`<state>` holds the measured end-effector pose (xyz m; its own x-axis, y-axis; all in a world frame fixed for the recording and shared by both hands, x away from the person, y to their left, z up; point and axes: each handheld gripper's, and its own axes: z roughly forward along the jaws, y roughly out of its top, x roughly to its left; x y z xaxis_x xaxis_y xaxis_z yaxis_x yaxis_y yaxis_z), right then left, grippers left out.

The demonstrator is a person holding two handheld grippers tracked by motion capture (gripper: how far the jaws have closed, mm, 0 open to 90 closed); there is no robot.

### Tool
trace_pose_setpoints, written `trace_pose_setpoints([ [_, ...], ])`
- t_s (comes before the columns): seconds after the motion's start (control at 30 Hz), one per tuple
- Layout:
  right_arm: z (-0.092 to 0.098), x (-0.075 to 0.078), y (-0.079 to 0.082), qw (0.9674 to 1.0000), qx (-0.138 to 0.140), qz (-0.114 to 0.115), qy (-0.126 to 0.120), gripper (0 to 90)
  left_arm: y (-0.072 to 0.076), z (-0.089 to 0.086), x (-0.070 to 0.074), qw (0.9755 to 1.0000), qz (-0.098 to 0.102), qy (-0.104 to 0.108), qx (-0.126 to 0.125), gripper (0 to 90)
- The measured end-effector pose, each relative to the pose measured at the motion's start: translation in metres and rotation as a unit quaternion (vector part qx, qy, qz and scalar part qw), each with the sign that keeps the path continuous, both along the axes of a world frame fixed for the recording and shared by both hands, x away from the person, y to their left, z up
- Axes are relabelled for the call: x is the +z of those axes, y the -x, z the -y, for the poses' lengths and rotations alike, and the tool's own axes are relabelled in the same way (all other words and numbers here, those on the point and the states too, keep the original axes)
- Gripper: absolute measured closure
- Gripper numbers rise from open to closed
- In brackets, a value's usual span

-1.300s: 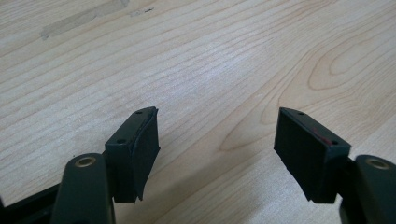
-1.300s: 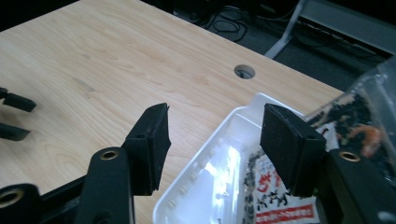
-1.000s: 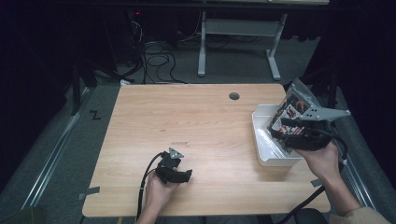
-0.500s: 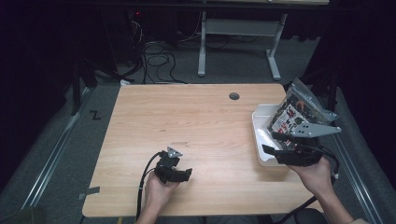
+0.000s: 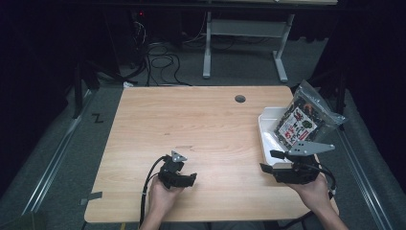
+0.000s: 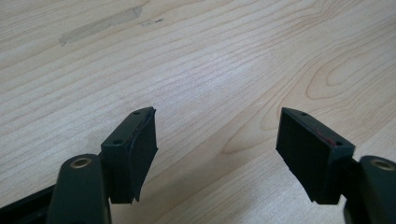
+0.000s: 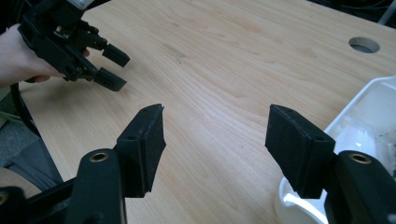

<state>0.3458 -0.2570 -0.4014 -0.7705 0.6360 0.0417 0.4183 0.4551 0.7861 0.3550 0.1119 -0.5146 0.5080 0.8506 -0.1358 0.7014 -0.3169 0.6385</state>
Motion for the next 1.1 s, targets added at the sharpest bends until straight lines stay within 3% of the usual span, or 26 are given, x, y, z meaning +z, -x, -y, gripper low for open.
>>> trace_pose_setpoints([
  [0.1,-0.004,-0.008,0.001,1.0,0.003,0.0,0.005,38.0,0.001,-0.001,0.002,1.0,0.007,0.002,0.0,31.3],
  [0.43,-0.021,-0.039,-0.005,0.9993,0.013,-0.032,0.014,39.4,0.001,0.001,0.0,1.0,0.004,-0.003,-0.005,31.6],
  [0.6,-0.028,-0.051,-0.008,0.9986,0.018,-0.039,0.03,39.4,0.001,0.001,0.0,1.0,0.004,-0.002,-0.008,31.7],
  [1.1,-0.042,-0.088,-0.02,0.9965,0.019,-0.051,0.064,40.2,0.001,0.003,-0.002,0.9999,0.002,-0.007,-0.014,31.8],
])
